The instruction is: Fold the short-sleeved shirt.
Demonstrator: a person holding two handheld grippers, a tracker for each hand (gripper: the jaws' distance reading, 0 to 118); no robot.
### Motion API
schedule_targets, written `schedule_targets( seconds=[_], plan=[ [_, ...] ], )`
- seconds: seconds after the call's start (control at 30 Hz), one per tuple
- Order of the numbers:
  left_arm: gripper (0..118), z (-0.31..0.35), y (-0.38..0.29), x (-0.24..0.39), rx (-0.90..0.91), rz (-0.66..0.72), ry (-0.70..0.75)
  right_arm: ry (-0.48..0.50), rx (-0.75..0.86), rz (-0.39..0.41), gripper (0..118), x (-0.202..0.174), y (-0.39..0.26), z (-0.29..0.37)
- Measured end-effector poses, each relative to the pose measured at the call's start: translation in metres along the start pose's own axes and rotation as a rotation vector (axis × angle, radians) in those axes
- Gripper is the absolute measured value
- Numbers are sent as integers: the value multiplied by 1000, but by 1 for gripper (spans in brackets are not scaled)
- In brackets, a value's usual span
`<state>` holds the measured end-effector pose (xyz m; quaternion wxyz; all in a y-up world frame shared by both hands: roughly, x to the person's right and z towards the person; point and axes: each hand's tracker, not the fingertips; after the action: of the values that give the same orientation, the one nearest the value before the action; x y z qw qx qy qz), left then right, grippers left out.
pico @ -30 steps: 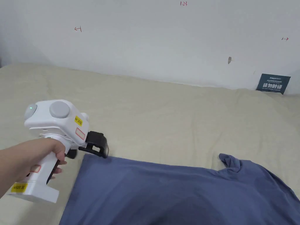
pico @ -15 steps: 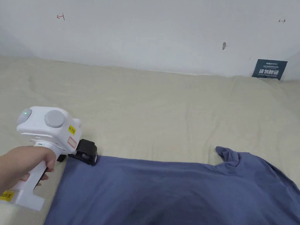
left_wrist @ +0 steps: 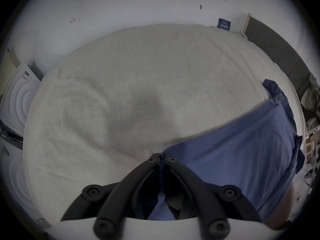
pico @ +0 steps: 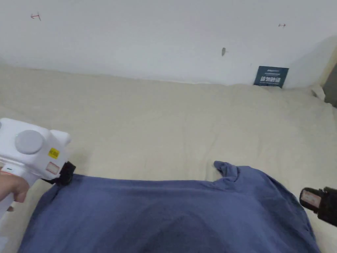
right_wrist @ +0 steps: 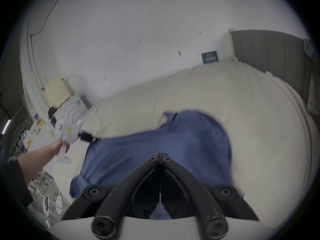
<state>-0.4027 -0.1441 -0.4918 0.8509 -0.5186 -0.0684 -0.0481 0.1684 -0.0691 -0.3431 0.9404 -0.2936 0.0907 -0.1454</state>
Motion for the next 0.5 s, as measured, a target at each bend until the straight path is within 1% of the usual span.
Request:
schedule_targets(
  seconds=[0.03, 0.07, 0.1, 0.13, 0.17, 0.23, 0.3, 0.37, 0.4, 0.5],
  plan=[
    [4, 5, -1, 2, 6, 0, 3, -45, -23, 5, 1, 9, 19, -15],
    [4, 9, -2, 1, 8, 0, 2, -77, -57, 10, 15, 19, 38, -31],
    [4, 11, -2, 0, 13, 2, -2, -73, -118, 6, 46, 29, 53, -49],
    [4, 14, -2, 0, 17, 6, -4, -97, -216, -15, 81, 36, 66, -72],
    [4, 16, -1, 1, 19, 13, -11, -132, -281, -37, 102, 45, 74, -93],
    [4, 18, -1, 2, 23, 15, -21, -185, -350, -59, 102, 63, 81, -123],
    [4, 18, -1, 3, 25, 10, -18, -239, -460, -76, 102, 71, 78, -154],
    [4, 18, 0, 3, 22, 6, -15, -291, -497, -60, 102, 73, 70, -175],
    [4, 17, 0, 3, 19, 5, -15, -302, -498, -44, 102, 70, 66, -184],
    [4, 15, -1, 1, 11, 6, -12, -283, -495, -9, 102, 62, 62, -207]
  ],
)
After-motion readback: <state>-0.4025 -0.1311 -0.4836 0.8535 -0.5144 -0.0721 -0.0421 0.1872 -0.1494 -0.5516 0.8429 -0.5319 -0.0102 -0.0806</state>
